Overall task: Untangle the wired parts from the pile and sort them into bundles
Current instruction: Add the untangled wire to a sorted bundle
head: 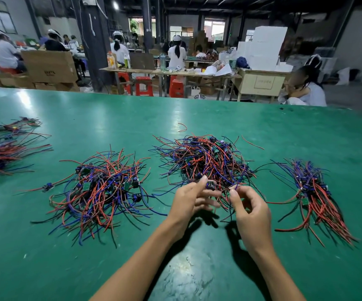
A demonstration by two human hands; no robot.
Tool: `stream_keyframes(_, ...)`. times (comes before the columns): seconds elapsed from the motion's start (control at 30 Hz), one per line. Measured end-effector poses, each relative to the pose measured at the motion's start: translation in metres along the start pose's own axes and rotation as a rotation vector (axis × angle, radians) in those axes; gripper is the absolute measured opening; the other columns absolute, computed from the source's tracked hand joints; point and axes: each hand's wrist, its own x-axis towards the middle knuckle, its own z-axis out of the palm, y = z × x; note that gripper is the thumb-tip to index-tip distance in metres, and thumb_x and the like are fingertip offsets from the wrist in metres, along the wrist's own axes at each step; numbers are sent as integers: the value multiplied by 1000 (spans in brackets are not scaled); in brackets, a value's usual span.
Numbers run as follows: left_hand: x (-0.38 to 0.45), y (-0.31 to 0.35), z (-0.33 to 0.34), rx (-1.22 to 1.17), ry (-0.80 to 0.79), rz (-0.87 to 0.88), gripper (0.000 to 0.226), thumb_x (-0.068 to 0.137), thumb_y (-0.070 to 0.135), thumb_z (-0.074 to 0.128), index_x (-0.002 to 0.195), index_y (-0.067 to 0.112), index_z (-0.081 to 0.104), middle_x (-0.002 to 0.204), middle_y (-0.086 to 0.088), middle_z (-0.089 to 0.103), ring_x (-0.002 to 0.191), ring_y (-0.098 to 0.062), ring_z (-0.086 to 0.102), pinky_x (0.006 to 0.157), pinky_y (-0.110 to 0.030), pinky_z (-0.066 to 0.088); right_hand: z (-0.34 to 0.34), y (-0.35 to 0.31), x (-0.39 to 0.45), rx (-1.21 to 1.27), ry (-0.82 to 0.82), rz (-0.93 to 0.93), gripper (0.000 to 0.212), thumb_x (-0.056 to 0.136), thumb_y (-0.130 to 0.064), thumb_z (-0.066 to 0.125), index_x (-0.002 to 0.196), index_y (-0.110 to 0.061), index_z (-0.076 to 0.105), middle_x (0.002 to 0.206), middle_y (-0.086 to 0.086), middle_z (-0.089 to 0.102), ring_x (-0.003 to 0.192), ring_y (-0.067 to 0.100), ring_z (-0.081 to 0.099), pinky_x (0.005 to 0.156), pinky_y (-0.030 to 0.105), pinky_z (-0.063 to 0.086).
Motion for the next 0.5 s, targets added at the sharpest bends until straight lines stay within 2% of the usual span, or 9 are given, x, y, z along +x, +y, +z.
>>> stream_keyframes(0.07,1,4,-2,-152,-6,23,39,99,34,54,118,1,63,100,-13,77,72,-20,73,64,-22,54,0,-3,-5,-135,28,-94,9,95,-32,64,87,-28,66,77,-16,65,59,6,52,57,15,38)
stream_keyframes(0.13,1,6,-4,-202,-7,66,33,95,32,58,113,6,67,107,-12,76,78,-18,73,68,-20,55,2,-7,-8,-221,74,-145,10,92,-37,61,90,-29,66,82,-17,67,65,4,55,61,16,39)
stream_keyframes(0.23,2,5,-5,-151,0,103,29,88,36,62,101,12,74,107,-11,77,85,-19,75,71,-20,56,2,-9,-8,-306,179,-176,9,92,-37,61,95,-31,66,88,-18,67,77,1,57,70,21,41)
stream_keyframes(0.33,2,1,-6,-88,46,97,34,88,38,64,98,9,78,100,-11,78,85,-20,73,72,-18,55,0,-9,-7,-345,244,-198,10,90,-34,62,95,-28,68,91,-20,62,87,10,55,79,29,40)
stream_keyframes(0.5,5,-2,-7,-124,63,-7,25,92,29,68,102,7,72,100,-13,78,83,-26,74,68,-23,58,-2,-6,-3,-359,265,-191,10,94,-27,67,95,-18,72,95,-7,70,90,18,57,84,38,45)
